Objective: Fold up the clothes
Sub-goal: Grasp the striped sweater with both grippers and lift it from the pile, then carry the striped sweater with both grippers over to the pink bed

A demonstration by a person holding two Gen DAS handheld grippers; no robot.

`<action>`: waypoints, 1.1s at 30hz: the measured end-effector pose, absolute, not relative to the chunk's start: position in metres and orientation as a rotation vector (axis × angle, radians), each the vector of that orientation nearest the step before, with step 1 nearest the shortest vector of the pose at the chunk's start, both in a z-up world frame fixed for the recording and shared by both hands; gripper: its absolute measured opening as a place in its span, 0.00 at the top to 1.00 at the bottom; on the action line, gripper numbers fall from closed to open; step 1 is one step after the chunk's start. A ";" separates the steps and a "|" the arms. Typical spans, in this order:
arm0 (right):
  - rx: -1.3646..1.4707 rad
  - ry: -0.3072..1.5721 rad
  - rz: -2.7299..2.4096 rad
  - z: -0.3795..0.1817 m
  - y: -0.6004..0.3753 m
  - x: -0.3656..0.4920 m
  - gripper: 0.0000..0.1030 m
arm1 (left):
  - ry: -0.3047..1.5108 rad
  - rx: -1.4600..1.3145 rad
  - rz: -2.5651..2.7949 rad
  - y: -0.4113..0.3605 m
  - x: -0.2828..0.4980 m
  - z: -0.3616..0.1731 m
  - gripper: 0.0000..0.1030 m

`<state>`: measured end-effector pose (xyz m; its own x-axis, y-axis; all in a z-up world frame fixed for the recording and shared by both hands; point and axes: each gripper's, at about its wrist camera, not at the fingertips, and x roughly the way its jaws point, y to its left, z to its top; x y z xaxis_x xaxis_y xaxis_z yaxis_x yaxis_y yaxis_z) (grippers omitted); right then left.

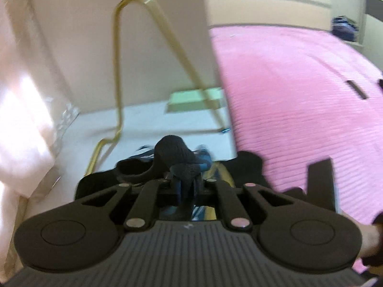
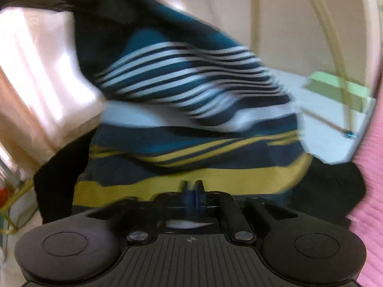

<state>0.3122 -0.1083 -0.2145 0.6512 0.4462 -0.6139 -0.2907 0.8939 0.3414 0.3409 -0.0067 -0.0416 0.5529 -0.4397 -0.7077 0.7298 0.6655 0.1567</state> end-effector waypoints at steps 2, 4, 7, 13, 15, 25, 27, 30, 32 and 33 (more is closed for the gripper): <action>0.268 0.747 0.382 -0.201 -0.142 0.293 0.99 | 0.662 0.466 -0.778 -0.026 0.311 -0.031 0.95; 0.307 0.743 0.324 -0.185 -0.182 0.262 0.99 | 0.644 0.445 -0.836 -0.049 0.279 -0.020 0.95; 0.340 0.735 0.248 -0.165 -0.241 0.205 0.99 | 0.627 0.420 -0.927 -0.089 0.231 -0.006 0.95; 0.365 0.769 -0.003 -0.148 -0.366 0.070 0.95 | 0.634 0.415 -1.185 -0.199 0.107 0.002 0.95; 0.372 0.791 -0.105 -0.146 -0.411 0.022 0.55 | 0.648 0.398 -1.278 -0.245 0.062 0.002 0.95; 0.400 0.882 -0.620 -0.139 -0.635 -0.216 0.11 | 0.807 0.369 -1.532 -0.462 -0.079 -0.066 0.56; 0.448 0.898 -0.672 -0.142 -0.659 -0.248 0.11 | 0.788 0.444 -1.494 -0.470 -0.075 -0.083 0.55; 0.522 0.881 -0.655 -0.147 -0.667 -0.263 0.11 | 0.752 0.650 -1.395 -0.477 -0.049 -0.124 0.51; 0.616 0.864 -0.624 -0.160 -0.670 -0.260 0.11 | 0.724 0.807 -1.371 -0.487 -0.032 -0.159 0.51; 0.684 0.860 -0.611 -0.171 -0.670 -0.253 0.11 | 0.708 0.885 -1.357 -0.491 -0.023 -0.176 0.51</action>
